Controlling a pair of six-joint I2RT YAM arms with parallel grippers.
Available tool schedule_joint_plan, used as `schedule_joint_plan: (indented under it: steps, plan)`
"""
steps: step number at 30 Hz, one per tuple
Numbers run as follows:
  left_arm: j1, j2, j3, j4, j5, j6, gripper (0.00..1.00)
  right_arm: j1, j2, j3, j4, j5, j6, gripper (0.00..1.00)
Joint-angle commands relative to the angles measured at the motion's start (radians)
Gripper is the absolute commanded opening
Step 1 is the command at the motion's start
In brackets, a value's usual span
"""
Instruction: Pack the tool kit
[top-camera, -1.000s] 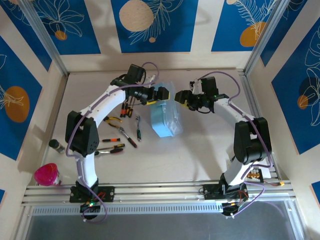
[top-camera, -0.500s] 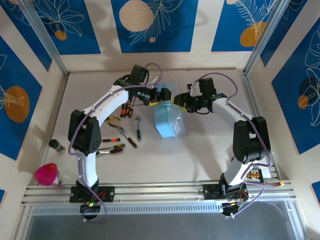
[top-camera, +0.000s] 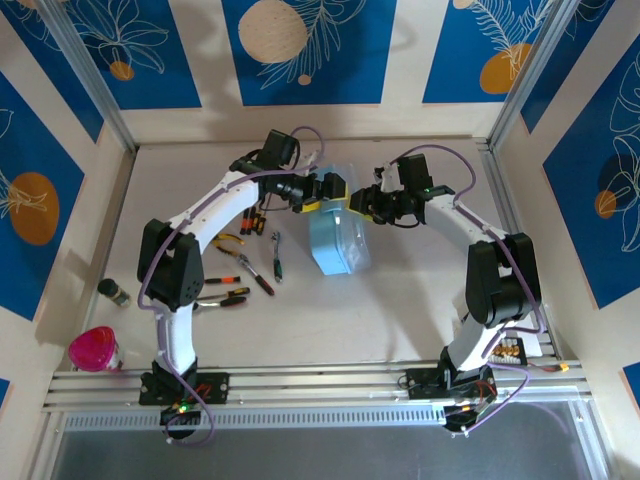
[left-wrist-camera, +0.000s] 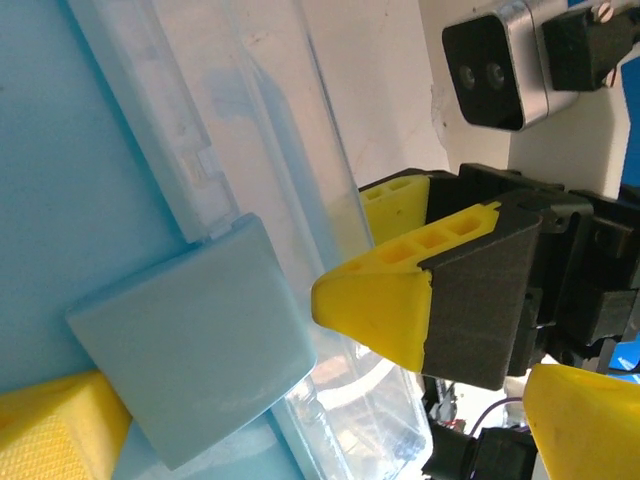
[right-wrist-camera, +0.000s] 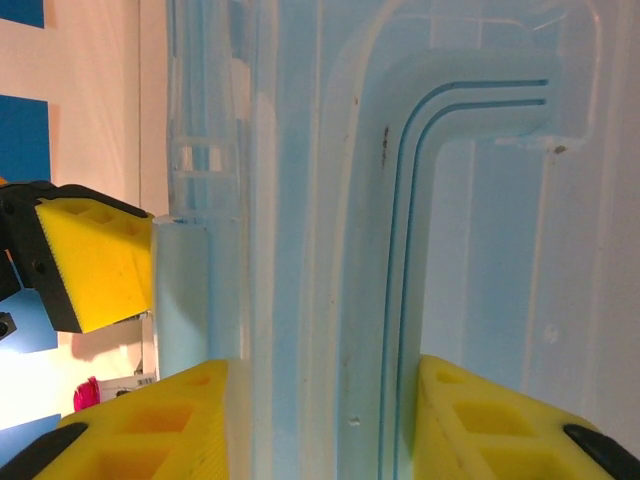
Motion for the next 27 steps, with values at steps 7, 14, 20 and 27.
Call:
schedule_joint_plan:
  steps: [7, 14, 20, 27]
  plan:
    - [-0.086, 0.030, -0.193, 0.464, 0.278, -0.267, 1.00, 0.077, 0.068, -0.010, -0.050, 0.009, 0.025, 0.16]
    - [-0.083, 0.017, -0.256, 0.613, 0.305, -0.360, 1.00, 0.078, 0.070, -0.001, -0.054, 0.015, 0.026, 0.15]
    - [-0.076, 0.012, -0.300, 0.652, 0.307, -0.380, 1.00, 0.076, 0.067, 0.009, -0.069, 0.026, 0.023, 0.15]
    - [-0.049, 0.004, -0.383, 0.566, 0.256, -0.269, 1.00, 0.057, 0.008, 0.059, -0.155, 0.067, -0.022, 0.15]
